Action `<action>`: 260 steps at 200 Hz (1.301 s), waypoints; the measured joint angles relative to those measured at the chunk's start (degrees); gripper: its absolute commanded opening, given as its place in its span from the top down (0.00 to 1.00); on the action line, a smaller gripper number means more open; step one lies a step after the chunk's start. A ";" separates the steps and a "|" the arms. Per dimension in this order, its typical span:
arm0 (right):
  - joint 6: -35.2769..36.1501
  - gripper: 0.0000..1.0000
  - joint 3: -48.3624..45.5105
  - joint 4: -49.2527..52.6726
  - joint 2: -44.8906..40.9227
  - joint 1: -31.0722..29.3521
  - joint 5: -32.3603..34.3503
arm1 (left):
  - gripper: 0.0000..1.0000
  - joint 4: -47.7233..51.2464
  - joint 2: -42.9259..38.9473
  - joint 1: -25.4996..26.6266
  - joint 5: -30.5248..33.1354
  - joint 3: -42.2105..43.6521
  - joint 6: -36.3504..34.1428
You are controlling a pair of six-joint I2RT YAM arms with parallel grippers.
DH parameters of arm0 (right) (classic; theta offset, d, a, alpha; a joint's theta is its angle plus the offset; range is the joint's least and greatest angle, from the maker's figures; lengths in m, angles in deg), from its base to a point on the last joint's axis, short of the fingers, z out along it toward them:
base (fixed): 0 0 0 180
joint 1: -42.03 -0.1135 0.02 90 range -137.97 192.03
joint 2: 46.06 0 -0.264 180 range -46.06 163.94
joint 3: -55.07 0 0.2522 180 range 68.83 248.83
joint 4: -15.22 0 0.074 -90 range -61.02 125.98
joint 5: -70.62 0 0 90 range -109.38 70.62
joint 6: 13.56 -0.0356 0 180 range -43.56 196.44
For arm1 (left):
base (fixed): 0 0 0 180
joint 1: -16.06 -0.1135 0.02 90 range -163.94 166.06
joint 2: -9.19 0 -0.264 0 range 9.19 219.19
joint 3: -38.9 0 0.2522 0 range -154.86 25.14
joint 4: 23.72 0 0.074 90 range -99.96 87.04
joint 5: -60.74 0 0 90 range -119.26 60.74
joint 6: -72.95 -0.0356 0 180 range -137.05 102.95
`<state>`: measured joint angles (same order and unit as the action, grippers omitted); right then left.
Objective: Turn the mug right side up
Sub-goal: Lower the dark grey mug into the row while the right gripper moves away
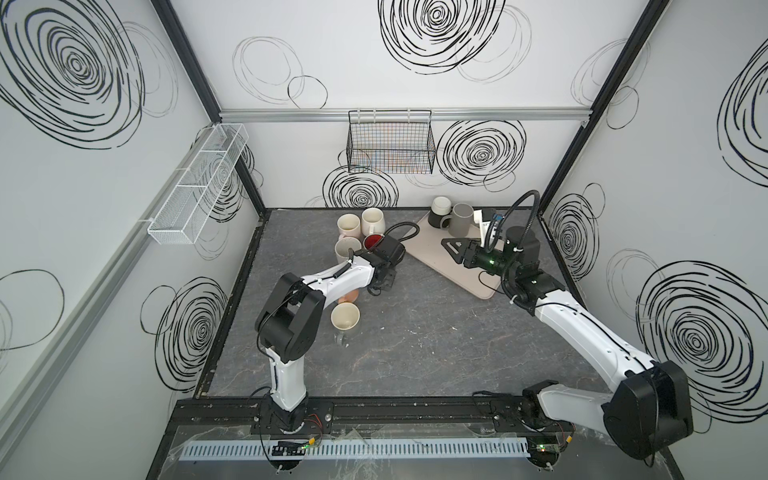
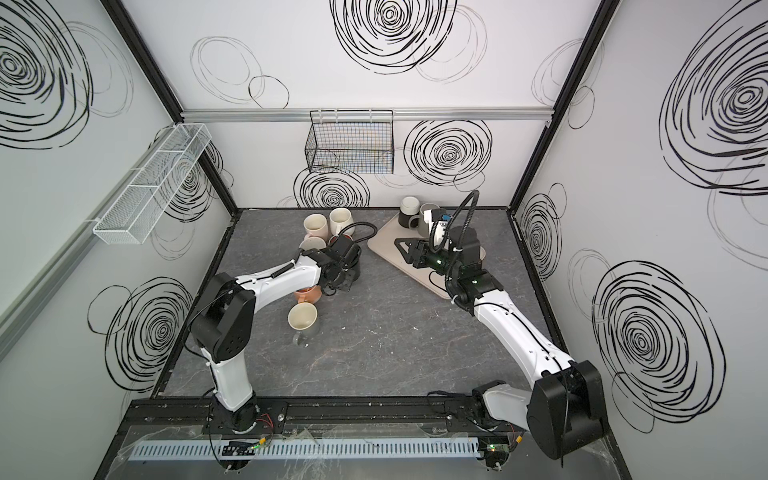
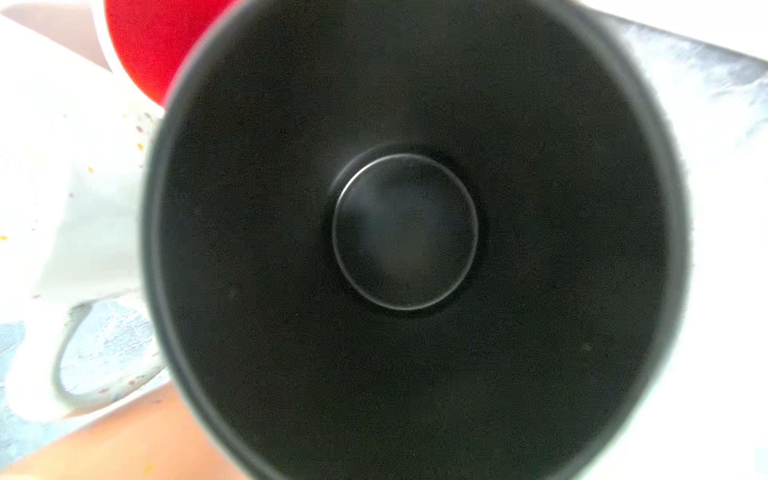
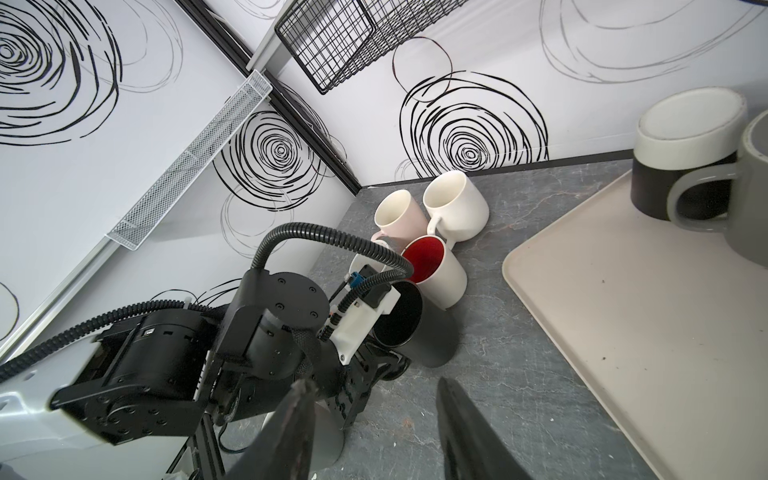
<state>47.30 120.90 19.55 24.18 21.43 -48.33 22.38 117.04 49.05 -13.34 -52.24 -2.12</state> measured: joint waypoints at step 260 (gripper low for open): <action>4.44 0.45 19.65 11.30 21.75 16.17 9.33 | 0.57 0.74 -10.38 0.79 7.10 -3.76 -1.03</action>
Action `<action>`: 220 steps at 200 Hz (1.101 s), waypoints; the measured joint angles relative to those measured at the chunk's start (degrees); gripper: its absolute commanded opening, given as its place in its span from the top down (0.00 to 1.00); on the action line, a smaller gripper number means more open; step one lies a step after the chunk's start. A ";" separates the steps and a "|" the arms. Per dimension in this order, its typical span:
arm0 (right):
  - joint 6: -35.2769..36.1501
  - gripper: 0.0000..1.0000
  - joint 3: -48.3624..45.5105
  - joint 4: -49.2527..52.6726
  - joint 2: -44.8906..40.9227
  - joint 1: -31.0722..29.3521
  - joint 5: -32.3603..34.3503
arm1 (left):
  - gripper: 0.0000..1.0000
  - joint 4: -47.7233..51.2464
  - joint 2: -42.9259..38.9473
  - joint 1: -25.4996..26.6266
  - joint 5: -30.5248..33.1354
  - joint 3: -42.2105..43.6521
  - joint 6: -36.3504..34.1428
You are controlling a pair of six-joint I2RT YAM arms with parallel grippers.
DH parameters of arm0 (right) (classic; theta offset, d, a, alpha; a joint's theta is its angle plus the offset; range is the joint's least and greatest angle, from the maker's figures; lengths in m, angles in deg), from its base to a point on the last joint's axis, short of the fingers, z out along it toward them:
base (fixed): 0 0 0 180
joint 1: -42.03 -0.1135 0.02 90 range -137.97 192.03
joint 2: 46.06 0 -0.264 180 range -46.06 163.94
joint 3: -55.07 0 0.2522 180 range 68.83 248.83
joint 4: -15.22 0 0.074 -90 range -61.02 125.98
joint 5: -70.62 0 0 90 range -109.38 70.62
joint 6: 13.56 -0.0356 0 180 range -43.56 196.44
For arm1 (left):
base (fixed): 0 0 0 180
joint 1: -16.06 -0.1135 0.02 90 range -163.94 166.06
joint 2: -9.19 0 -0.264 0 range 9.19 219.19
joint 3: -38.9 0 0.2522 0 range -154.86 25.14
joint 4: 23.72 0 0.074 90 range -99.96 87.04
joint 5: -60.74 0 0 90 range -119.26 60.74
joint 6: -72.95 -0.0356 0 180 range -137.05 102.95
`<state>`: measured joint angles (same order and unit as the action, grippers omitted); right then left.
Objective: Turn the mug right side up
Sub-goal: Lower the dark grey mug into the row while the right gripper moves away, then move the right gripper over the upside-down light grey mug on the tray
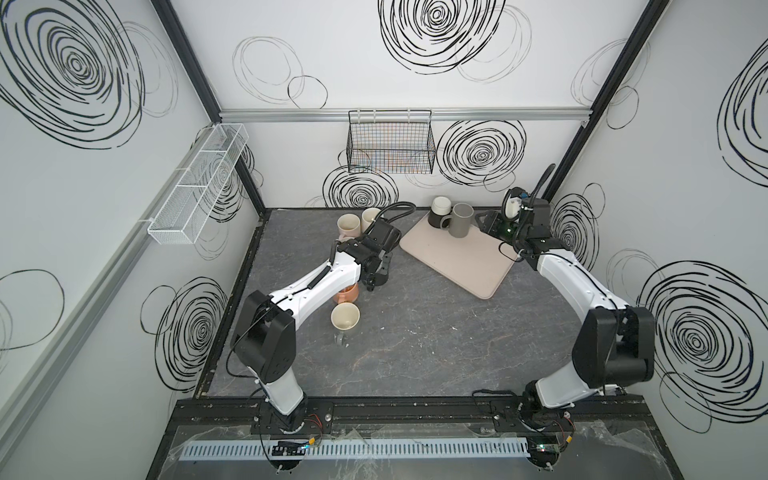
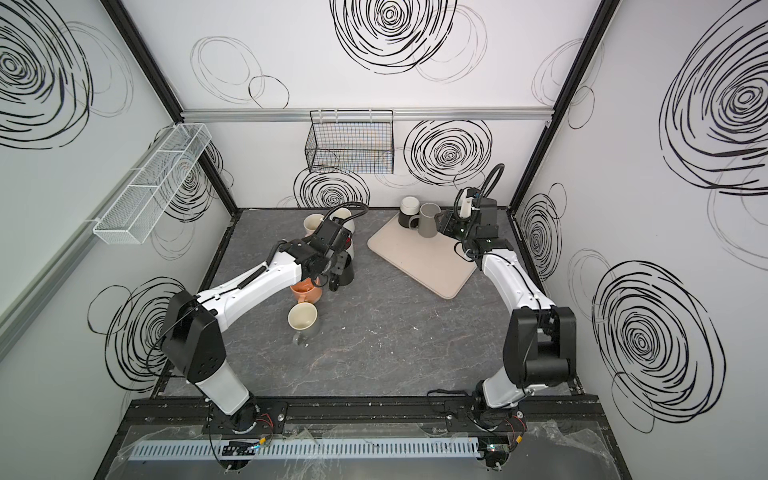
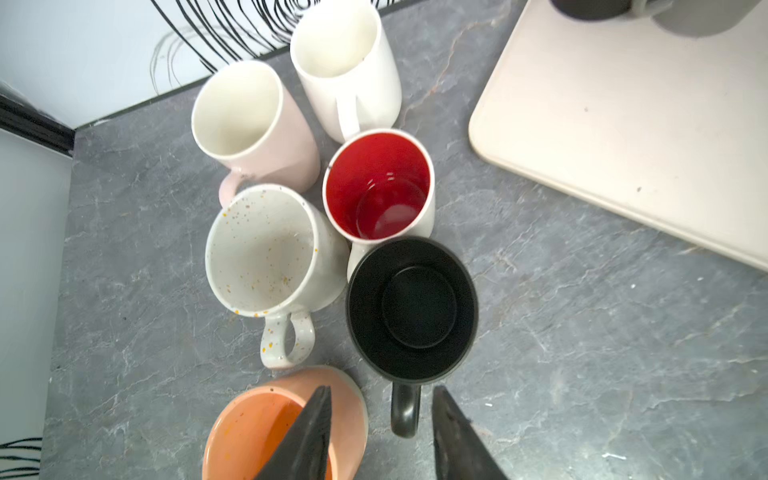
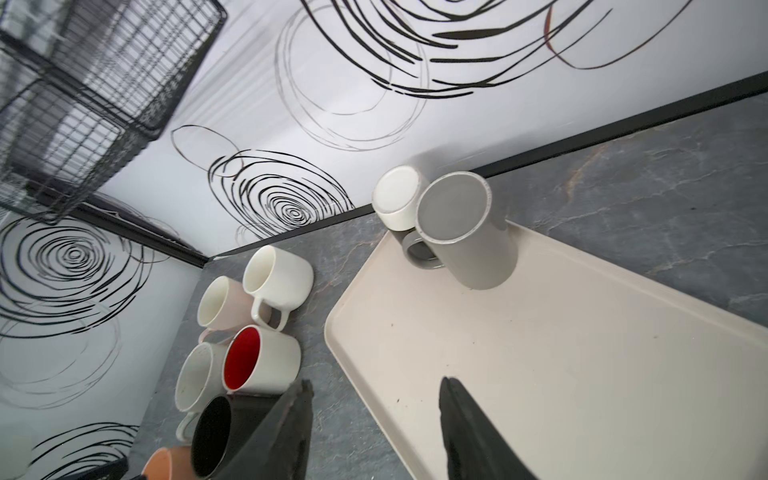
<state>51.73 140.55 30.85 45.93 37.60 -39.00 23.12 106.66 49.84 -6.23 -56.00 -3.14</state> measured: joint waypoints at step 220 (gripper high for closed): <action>1.09 0.56 46.69 -0.46 48.96 4.28 -17.46 | 0.56 -15.02 13.11 -0.33 -15.04 -6.88 0.83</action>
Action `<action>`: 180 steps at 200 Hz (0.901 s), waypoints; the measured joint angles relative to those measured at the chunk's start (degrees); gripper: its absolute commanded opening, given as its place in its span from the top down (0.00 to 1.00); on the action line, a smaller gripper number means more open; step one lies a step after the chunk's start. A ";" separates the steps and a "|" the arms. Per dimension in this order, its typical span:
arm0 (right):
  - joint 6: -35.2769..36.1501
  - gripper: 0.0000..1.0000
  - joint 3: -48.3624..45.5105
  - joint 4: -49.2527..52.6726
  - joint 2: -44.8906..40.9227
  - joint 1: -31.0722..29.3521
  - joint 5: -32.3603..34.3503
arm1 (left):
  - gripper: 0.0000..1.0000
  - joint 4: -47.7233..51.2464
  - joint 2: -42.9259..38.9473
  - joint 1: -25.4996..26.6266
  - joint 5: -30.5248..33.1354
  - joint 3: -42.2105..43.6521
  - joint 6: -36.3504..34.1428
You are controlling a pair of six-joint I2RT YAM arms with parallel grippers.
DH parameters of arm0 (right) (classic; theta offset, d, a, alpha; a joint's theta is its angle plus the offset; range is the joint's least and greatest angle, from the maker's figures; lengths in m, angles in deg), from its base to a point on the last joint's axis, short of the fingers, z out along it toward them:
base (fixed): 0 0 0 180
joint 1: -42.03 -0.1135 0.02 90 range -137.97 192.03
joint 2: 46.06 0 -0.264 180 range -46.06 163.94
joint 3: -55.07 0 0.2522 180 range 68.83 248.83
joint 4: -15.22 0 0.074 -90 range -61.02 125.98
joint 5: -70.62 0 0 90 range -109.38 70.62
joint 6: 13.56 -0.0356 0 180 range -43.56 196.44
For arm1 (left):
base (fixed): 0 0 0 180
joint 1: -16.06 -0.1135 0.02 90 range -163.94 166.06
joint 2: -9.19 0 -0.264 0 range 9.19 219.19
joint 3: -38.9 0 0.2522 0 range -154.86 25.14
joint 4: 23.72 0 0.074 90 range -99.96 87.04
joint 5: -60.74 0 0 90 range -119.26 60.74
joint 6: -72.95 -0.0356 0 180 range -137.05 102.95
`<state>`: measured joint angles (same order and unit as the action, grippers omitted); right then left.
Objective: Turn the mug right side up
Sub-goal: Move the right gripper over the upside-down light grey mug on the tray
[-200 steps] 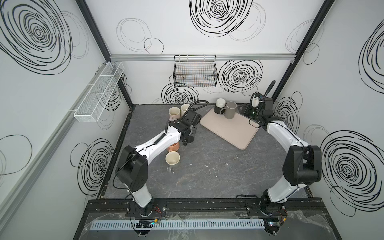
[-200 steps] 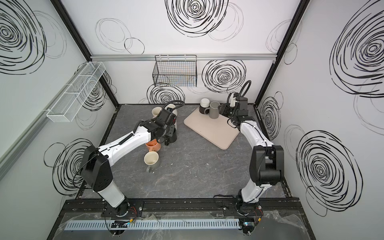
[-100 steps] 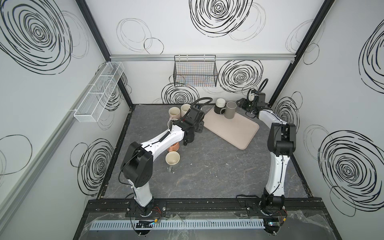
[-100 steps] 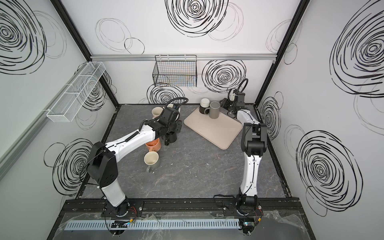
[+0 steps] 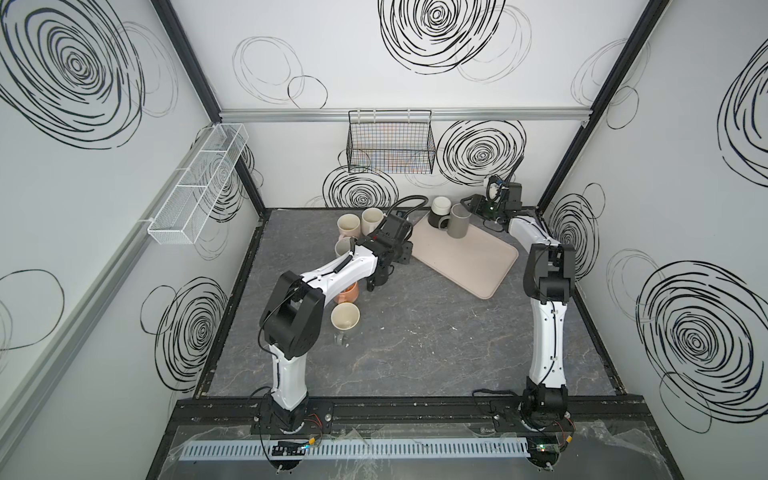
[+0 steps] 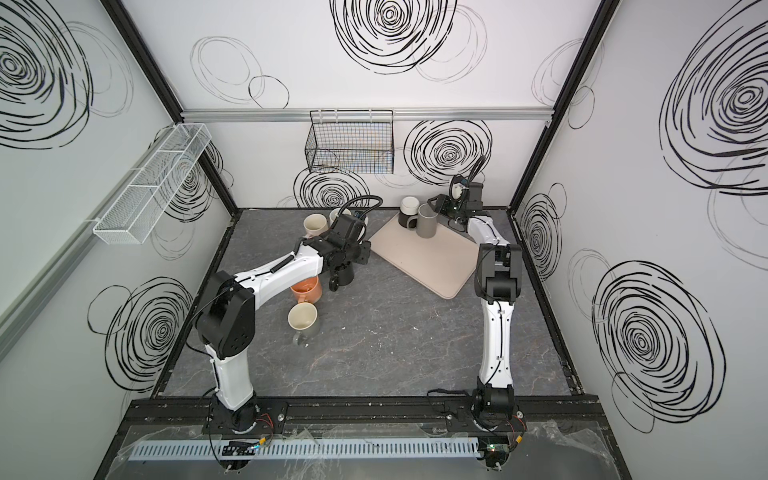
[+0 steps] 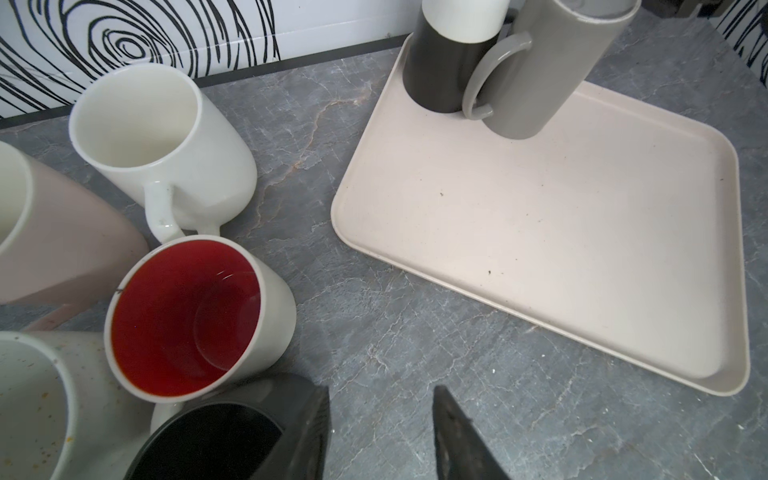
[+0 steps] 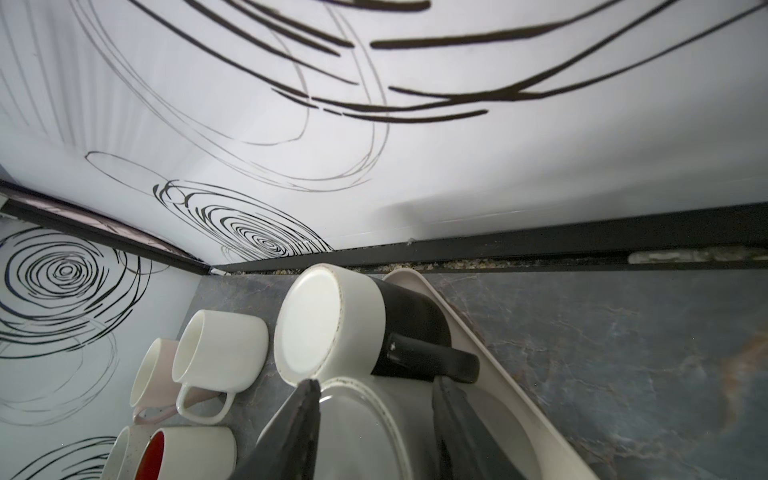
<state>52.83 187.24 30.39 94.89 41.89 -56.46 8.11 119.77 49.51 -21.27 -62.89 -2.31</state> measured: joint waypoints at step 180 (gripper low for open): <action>12.70 0.60 -32.50 3.02 -21.84 -5.07 -3.37 | 0.57 1.79 1.97 3.82 -1.99 -5.55 1.22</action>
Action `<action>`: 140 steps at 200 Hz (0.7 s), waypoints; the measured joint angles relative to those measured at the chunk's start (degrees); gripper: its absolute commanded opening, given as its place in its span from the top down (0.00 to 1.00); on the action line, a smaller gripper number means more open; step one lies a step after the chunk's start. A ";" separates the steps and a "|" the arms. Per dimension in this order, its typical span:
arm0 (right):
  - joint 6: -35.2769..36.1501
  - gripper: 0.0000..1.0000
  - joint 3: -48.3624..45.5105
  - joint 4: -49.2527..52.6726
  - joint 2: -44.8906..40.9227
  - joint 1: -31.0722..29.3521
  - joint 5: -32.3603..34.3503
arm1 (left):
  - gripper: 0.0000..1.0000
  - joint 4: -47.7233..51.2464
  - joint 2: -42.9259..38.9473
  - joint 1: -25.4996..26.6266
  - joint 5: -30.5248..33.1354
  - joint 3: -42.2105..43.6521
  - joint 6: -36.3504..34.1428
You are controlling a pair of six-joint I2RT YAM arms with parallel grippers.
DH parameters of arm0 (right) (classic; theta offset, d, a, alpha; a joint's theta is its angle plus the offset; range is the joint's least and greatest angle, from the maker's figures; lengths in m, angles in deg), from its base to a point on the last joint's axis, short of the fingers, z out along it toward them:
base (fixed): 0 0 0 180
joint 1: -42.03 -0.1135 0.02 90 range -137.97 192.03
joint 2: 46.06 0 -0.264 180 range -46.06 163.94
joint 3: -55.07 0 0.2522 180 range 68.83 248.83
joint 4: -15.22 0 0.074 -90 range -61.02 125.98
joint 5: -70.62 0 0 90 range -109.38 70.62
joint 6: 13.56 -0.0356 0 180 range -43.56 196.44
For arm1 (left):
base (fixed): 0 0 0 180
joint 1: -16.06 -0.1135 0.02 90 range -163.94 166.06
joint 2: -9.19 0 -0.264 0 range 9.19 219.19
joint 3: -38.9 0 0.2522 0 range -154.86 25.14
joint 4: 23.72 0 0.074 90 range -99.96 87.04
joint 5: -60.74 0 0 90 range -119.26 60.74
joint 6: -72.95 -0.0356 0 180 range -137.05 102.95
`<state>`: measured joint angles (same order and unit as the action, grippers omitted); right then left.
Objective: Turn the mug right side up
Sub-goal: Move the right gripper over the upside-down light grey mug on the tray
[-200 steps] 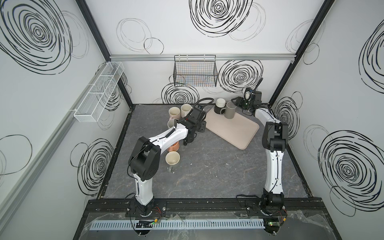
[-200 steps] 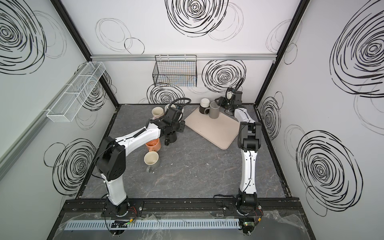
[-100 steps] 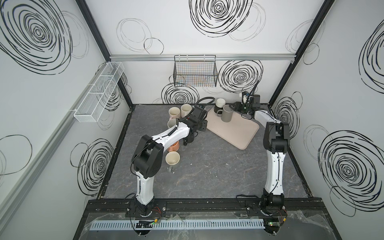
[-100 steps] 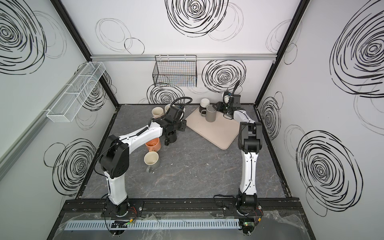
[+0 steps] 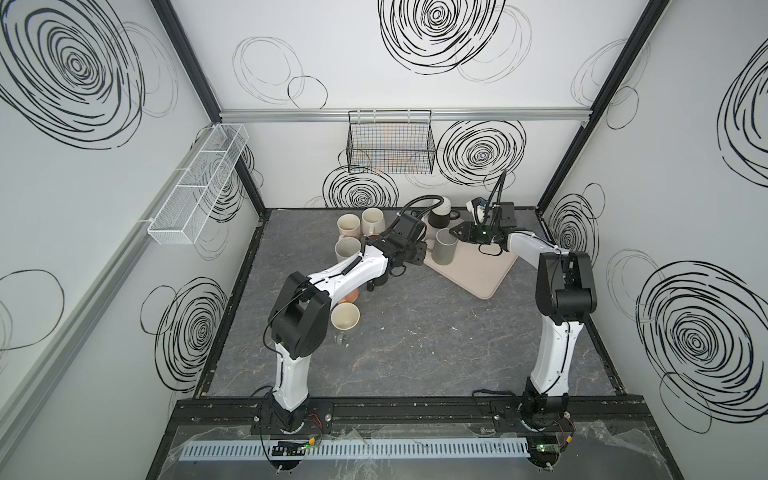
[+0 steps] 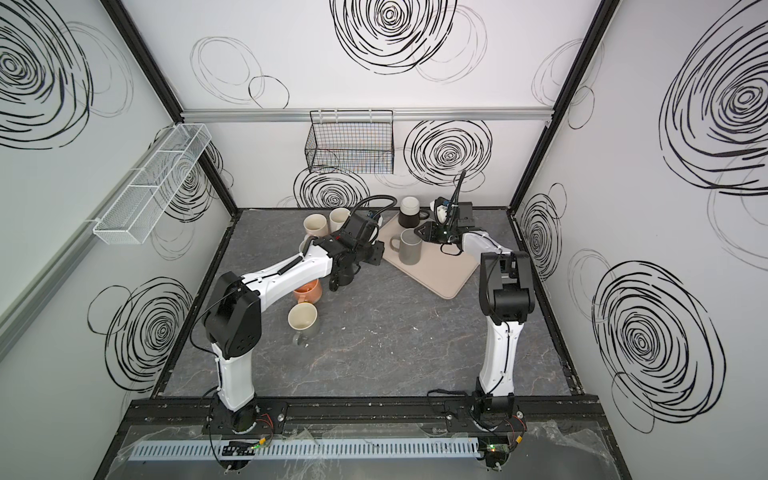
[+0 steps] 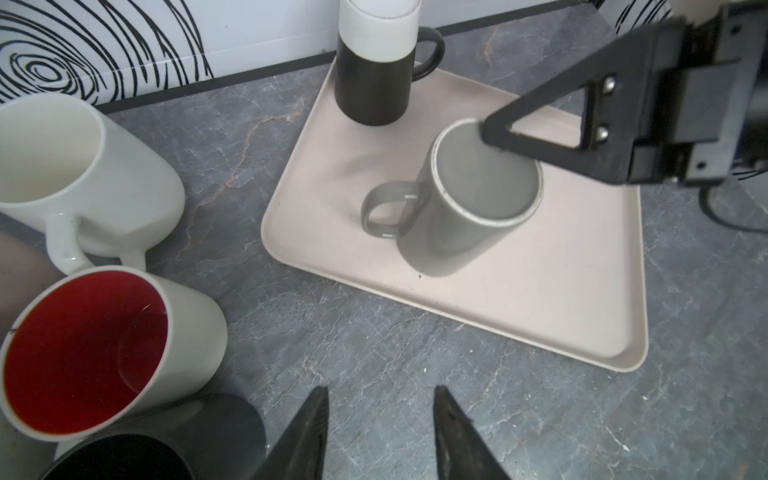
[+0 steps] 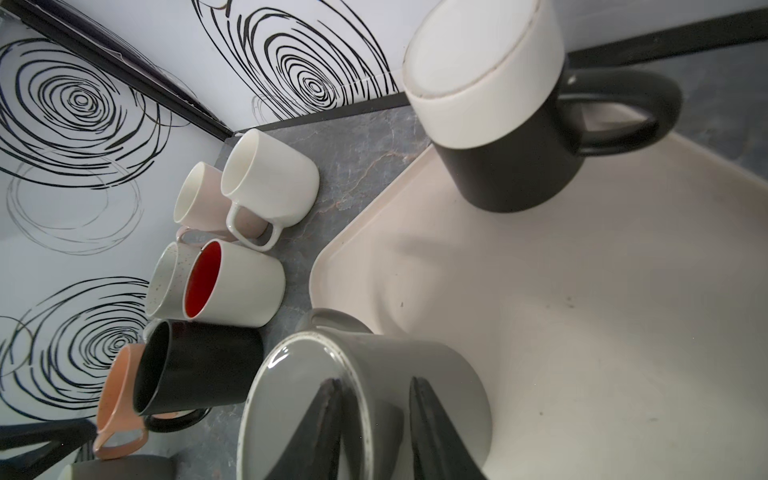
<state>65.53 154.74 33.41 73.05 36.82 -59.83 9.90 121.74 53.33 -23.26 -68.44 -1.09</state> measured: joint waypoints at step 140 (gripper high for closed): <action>-1.77 0.55 -16.41 13.40 -23.43 -2.54 5.60 | 0.66 4.46 25.09 -4.59 -8.28 -29.70 4.31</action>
<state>63.75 138.32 46.80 49.62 34.28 -54.23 14.36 146.83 48.74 -31.54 -98.14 3.22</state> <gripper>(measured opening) 0.462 0.340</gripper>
